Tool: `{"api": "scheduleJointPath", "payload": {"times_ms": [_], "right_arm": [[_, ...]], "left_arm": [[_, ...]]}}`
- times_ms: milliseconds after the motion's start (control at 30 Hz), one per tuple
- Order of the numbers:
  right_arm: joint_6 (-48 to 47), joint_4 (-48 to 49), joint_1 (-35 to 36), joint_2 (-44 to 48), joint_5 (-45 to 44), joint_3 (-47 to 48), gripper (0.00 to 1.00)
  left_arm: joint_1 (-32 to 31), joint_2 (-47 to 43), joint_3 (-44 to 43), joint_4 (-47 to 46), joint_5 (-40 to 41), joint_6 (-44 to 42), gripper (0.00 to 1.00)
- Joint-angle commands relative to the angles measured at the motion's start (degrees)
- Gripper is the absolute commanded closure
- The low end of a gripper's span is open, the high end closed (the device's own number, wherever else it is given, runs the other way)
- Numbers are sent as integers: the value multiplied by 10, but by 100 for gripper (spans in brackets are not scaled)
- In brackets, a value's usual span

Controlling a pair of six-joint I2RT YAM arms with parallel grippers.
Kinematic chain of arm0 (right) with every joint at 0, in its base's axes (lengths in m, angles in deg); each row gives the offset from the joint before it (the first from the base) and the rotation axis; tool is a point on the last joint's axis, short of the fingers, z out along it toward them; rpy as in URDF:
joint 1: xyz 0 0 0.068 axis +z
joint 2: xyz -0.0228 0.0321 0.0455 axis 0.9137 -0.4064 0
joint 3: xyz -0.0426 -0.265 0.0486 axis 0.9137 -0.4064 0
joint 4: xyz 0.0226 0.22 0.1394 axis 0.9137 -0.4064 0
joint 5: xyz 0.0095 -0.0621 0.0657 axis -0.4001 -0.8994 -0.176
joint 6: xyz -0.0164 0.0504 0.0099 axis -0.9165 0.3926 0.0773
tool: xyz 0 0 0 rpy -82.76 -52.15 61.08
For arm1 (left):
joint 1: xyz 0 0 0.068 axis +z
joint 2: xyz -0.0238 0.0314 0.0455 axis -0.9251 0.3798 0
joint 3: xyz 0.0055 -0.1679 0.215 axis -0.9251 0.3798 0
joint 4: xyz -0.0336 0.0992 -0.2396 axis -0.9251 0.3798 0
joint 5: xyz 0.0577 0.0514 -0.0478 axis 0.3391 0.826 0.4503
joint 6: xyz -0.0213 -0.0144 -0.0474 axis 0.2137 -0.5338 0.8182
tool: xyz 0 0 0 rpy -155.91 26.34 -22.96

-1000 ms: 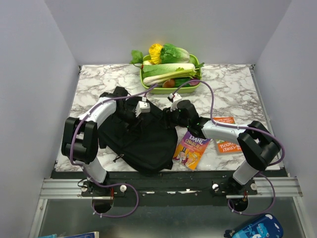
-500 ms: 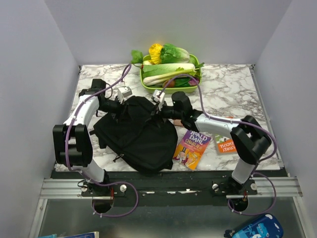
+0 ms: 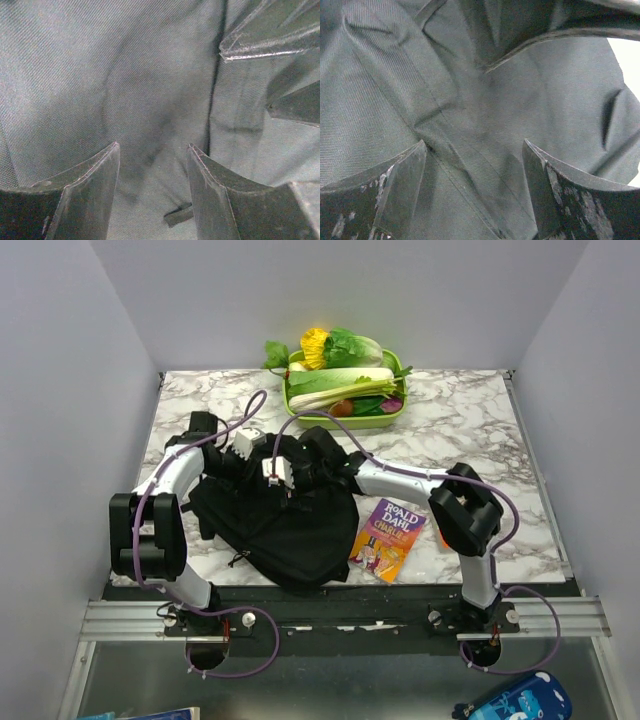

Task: Pack the student bag
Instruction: Unzip the student bag at the center of the board.

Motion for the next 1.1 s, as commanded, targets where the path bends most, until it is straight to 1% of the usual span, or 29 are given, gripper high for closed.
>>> {"api": "scheduleJointPath", "payload": {"times_ms": [0,67,133,267,367,467,500,567,600,667,700,767,800,867,900,1067], "right_arm": [[-77,-130,10,-45,-30,46,14],[-87,-164,10,-59,-34,76,14],[-89,-171,10,-72,-52,89,14],[-79,-169,11,-84,-71,97,14],[-62,-153,11,-79,-68,76,18],[-49,-135,13,-69,-65,53,28],[-44,-124,14,-58,-68,32,35],[-33,-93,19,-47,-76,8,44],[-27,-81,21,-35,-83,-13,55],[-14,-47,26,-25,-90,-32,63],[-12,-37,29,-21,-101,-43,69],[-2,-3,37,-5,-114,-72,76],[2,11,40,0,-130,-82,86],[14,53,48,18,-145,-117,96],[19,73,50,25,-161,-129,99],[58,162,69,57,-208,-202,99]], "left_arm": [[-6,-8,34,-53,65,3,37],[-12,-3,41,-66,74,2,38],[-15,0,52,-72,80,2,38],[-27,-3,72,-79,76,-1,38],[-36,-10,77,-61,53,-1,38],[-50,-19,83,-46,34,-9,38],[-54,-22,85,-44,23,-10,37],[-69,-29,87,-37,7,-11,36],[-73,-32,89,-37,-9,-11,35],[-91,-33,89,-37,-16,-6,33],[-96,-30,85,-38,-18,1,32],[-103,-18,79,-37,-16,8,32],[-103,-14,74,-37,-16,9,32],[-103,-7,71,-41,-6,13,32],[-103,-4,71,-42,-2,12,32],[-104,7,77,-57,29,9,32]]}}
